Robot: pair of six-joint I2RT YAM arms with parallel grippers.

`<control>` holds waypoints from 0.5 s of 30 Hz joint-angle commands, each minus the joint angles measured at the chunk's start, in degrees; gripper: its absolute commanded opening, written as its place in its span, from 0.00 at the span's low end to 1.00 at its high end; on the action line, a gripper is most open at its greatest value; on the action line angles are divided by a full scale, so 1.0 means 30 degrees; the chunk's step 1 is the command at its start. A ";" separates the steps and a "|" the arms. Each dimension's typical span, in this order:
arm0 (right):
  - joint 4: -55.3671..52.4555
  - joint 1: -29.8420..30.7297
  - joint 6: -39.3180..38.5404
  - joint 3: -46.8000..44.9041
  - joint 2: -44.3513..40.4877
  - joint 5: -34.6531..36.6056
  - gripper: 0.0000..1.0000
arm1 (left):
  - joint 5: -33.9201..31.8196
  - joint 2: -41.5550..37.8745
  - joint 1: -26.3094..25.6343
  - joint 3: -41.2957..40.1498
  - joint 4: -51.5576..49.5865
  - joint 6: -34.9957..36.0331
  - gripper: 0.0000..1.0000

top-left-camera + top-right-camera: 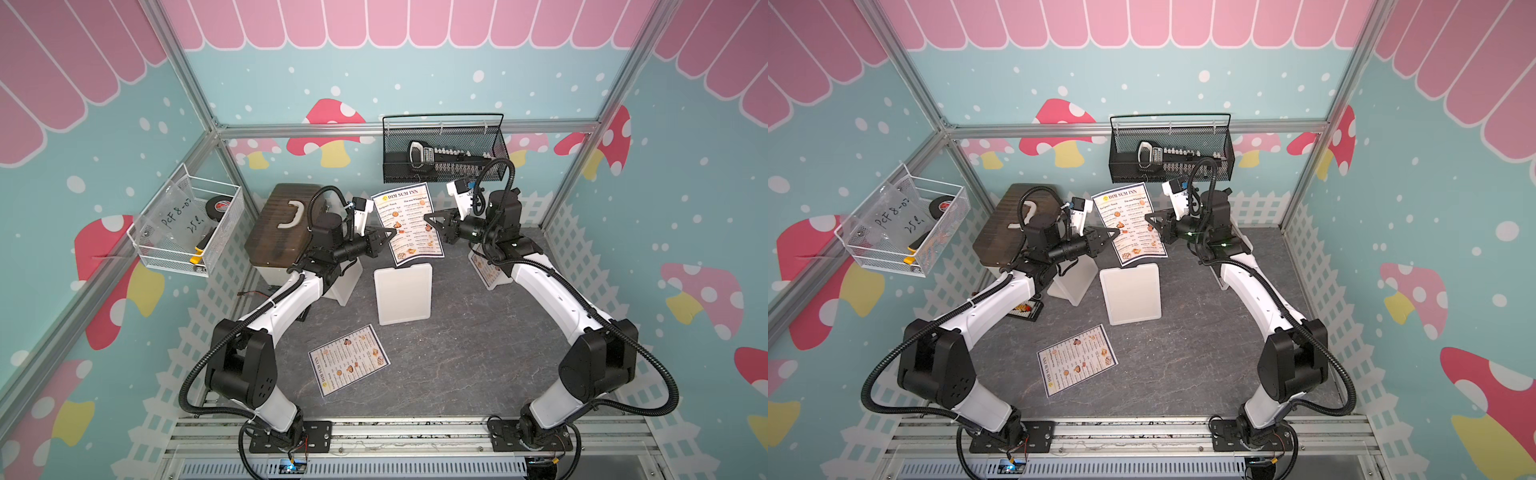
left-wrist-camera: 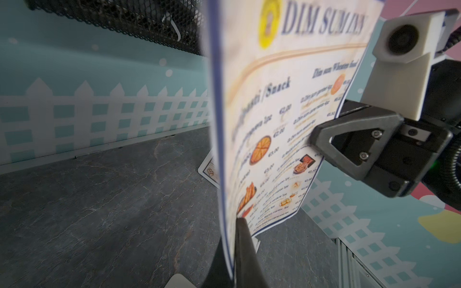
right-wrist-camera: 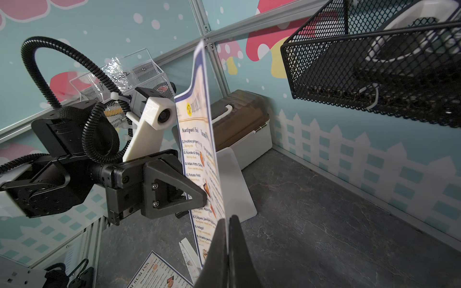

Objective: Insert the menus into the narrow rack
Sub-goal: Insert the menu into the narrow rack.

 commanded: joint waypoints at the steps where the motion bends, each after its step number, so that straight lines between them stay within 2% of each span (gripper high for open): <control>1: 0.0311 -0.0126 -0.0550 0.0604 0.0330 -0.0442 0.00 | 0.0330 0.0333 0.0154 0.0673 0.0650 -0.0201 0.01; 15: 0.0308 -0.0147 -0.0402 0.0818 0.0752 -0.0792 0.00 | 0.0501 0.0404 0.0346 0.0327 0.1057 -0.0497 0.01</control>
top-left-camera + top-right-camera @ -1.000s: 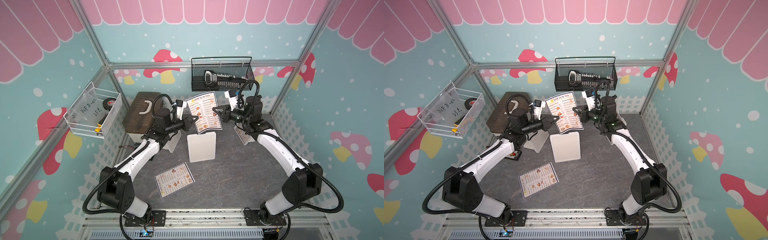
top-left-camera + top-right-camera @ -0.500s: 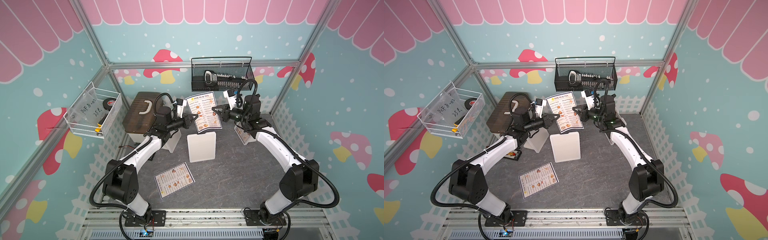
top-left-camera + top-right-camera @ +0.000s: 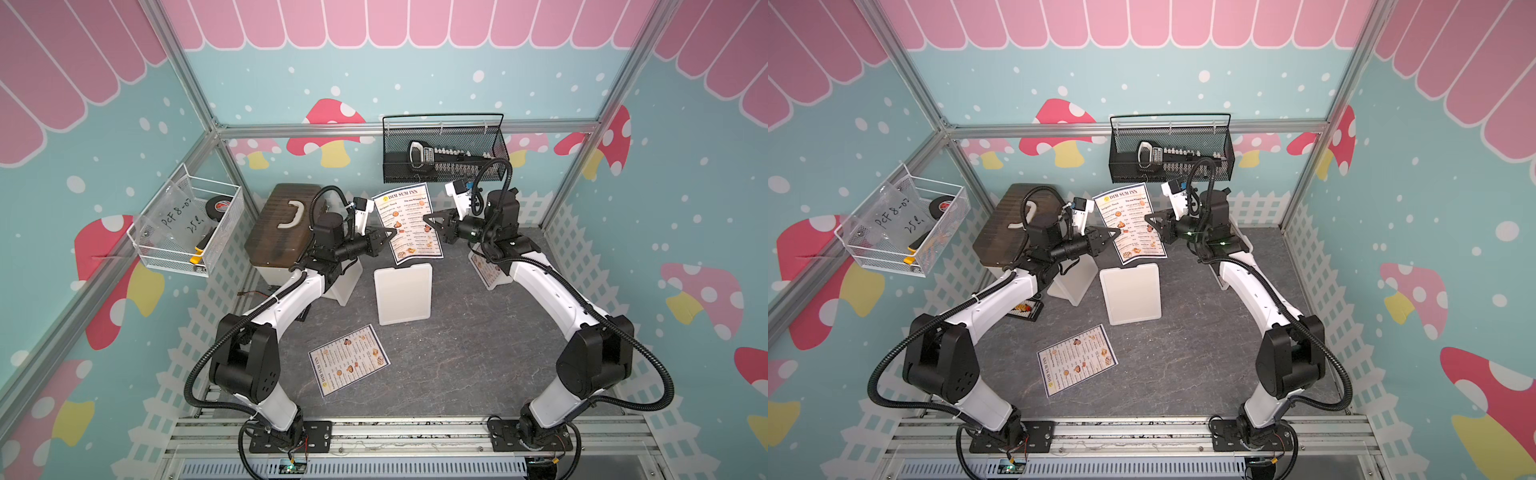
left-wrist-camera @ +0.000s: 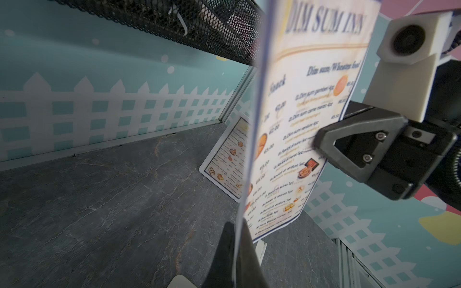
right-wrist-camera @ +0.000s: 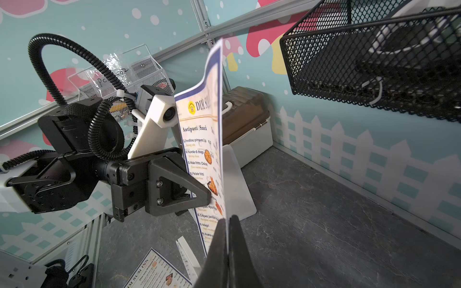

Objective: Insert the menus into the narrow rack
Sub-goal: Insert the menu into the narrow rack.

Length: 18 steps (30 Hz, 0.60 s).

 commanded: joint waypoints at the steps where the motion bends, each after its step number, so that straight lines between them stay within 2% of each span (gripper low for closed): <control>1: 0.0317 -0.0045 -0.0267 0.0671 0.0308 -0.0507 0.00 | 0.0294 -0.0253 0.0217 0.0040 0.0747 -0.0314 0.01; 18: 0.0332 -0.0049 0.0065 0.0765 0.0470 -0.1007 0.00 | 0.0470 -0.0423 0.0222 -0.0810 0.1453 -0.0709 0.01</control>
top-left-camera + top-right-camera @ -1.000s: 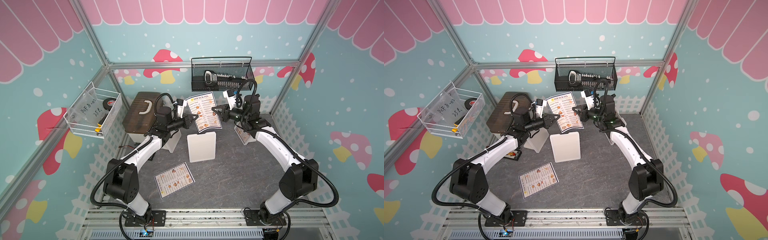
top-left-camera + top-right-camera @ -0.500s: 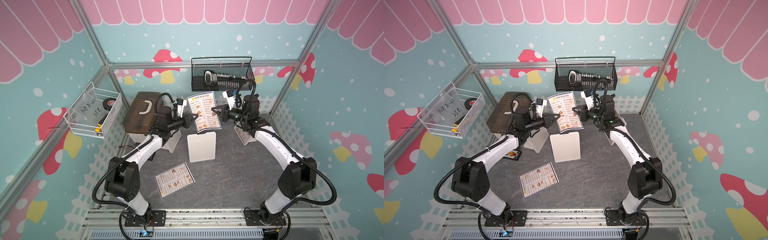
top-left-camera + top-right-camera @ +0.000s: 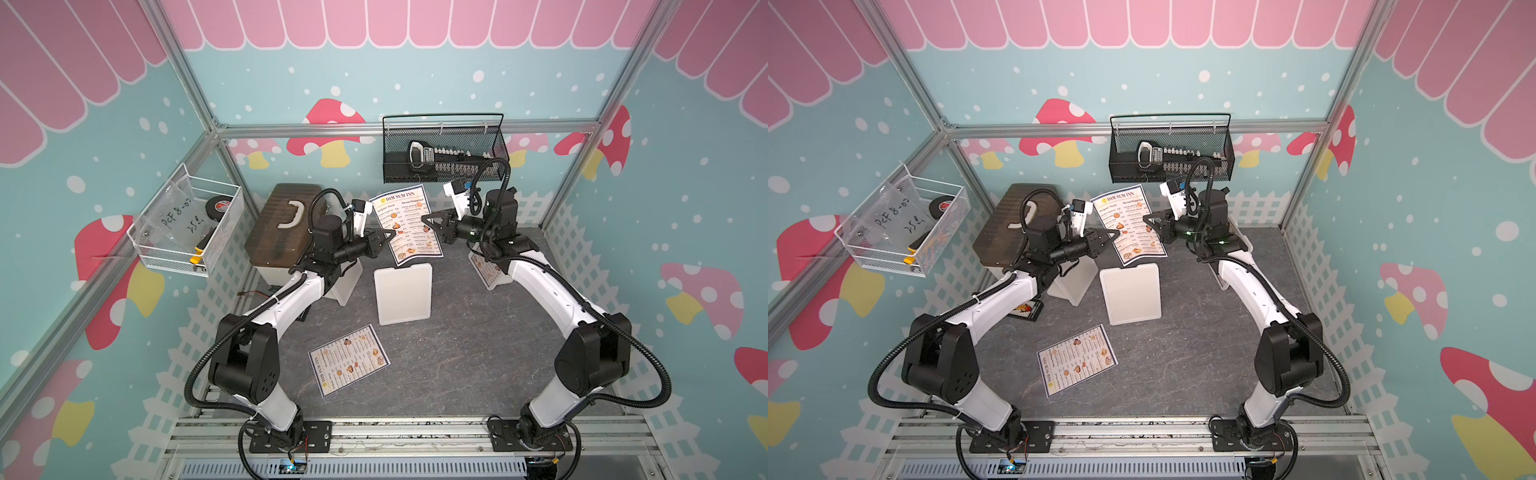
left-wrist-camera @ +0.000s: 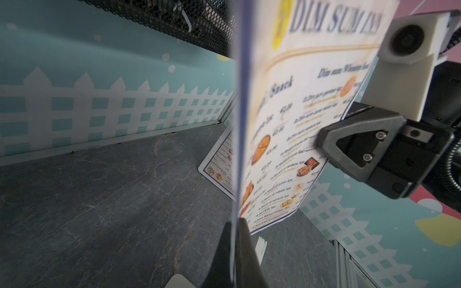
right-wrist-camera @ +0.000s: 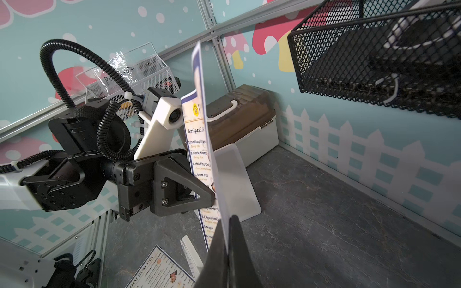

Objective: Insert the menus into the narrow rack
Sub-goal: Insert the menu into the narrow rack.

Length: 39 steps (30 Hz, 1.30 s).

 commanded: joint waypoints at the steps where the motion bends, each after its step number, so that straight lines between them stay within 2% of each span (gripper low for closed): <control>1: 0.0325 -0.0032 -0.0026 0.0517 0.0180 -0.0396 0.00 | 0.0353 -0.0364 0.0120 -0.0206 0.0645 -0.0272 0.01; 39: 0.0665 -0.0036 0.0894 0.0545 0.0906 -0.2035 0.00 | 0.0105 -0.1760 0.0488 -0.1985 0.1042 -0.0505 0.00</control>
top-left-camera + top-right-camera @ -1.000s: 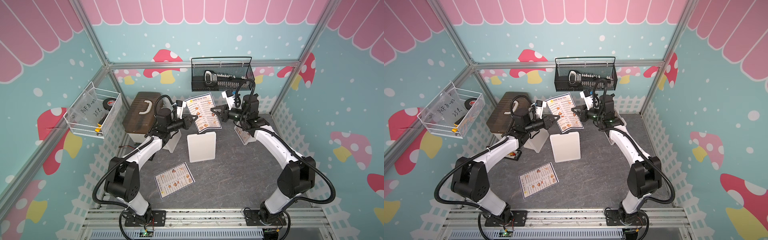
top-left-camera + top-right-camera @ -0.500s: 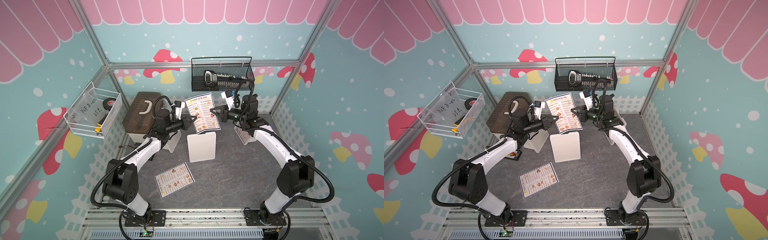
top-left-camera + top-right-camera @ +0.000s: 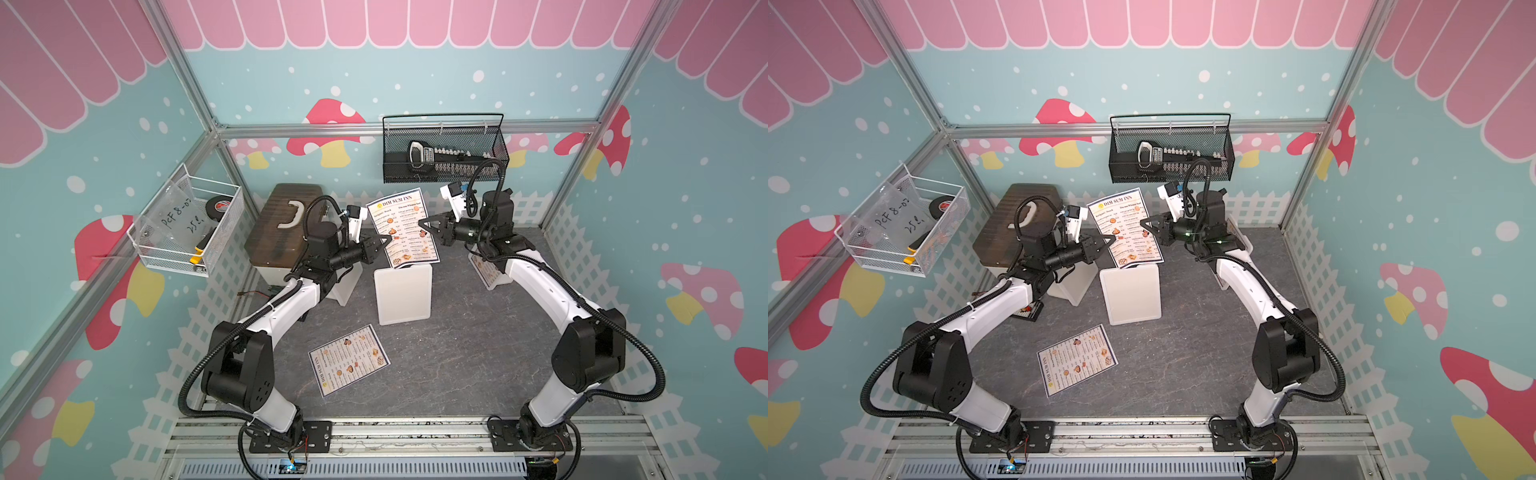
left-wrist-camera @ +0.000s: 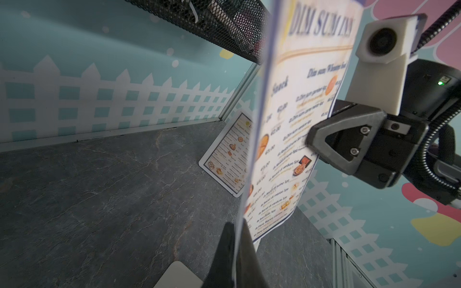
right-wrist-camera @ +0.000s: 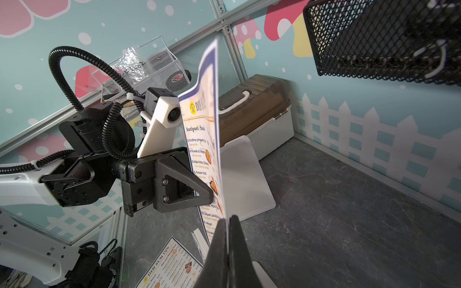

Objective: Insert the menus into the narrow rack
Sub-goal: Insert the menu into the narrow rack.

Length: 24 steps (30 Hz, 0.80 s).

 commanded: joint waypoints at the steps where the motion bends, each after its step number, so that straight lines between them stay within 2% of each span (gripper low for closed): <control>1: 0.0702 -0.0030 0.0186 0.0479 0.0350 -0.0658 0.00 | 0.0068 -0.0606 0.0202 -0.0288 0.0530 -0.0131 0.00; 24: 0.1097 0.0143 0.0754 0.0561 0.1157 -0.2367 0.00 | -0.0056 -0.1074 0.0535 -0.1508 0.0939 -0.0314 0.00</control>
